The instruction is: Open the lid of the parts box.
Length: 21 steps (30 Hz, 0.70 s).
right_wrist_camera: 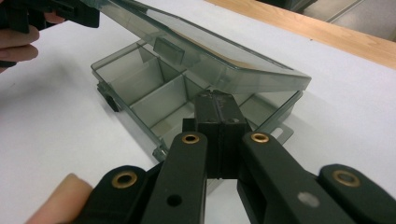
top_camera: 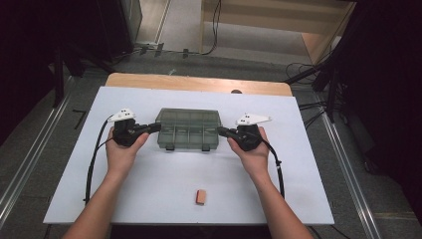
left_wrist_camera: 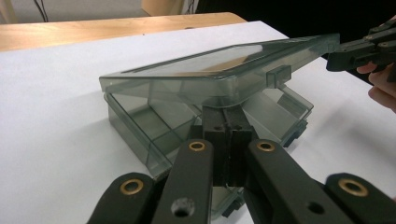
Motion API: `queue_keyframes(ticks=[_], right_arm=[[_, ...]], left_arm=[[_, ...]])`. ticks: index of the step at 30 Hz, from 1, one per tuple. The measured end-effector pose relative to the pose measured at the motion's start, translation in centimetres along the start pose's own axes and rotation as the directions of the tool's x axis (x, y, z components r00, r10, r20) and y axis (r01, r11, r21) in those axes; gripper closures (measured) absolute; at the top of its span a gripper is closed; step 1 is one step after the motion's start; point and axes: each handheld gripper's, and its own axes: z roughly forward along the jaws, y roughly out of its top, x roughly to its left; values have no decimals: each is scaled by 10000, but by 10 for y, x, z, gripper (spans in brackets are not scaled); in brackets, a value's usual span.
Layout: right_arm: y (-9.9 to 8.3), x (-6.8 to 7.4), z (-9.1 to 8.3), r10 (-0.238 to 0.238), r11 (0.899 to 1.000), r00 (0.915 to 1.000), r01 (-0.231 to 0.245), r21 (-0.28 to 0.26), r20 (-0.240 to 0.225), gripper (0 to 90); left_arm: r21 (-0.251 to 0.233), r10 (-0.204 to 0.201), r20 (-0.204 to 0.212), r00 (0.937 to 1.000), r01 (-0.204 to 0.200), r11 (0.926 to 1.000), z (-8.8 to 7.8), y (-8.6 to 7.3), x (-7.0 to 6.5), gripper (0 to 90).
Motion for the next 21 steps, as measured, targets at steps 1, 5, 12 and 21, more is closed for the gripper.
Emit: queue_keyframes(ticks=[1,5,12,21], right_arm=[[2,-1,0,7,10000,10000,-7,-36,-21,887],[6,-3,-1,31,10000,10000,-31,-83,-14,886],[15,-7,-4,38,9997,10000,-36,-254,69,887],[21,-13,-10,-144,9964,9999,146,-839,32,804]], left_arm=[[42,133,-1,9999,-133,9999,2,3,-1,900],[-102,155,-30,9999,-155,9998,6,10,-2,900],[-305,232,-91,9997,-235,9993,11,19,-3,900],[-780,138,-322,9994,-163,9968,15,34,3,900]])
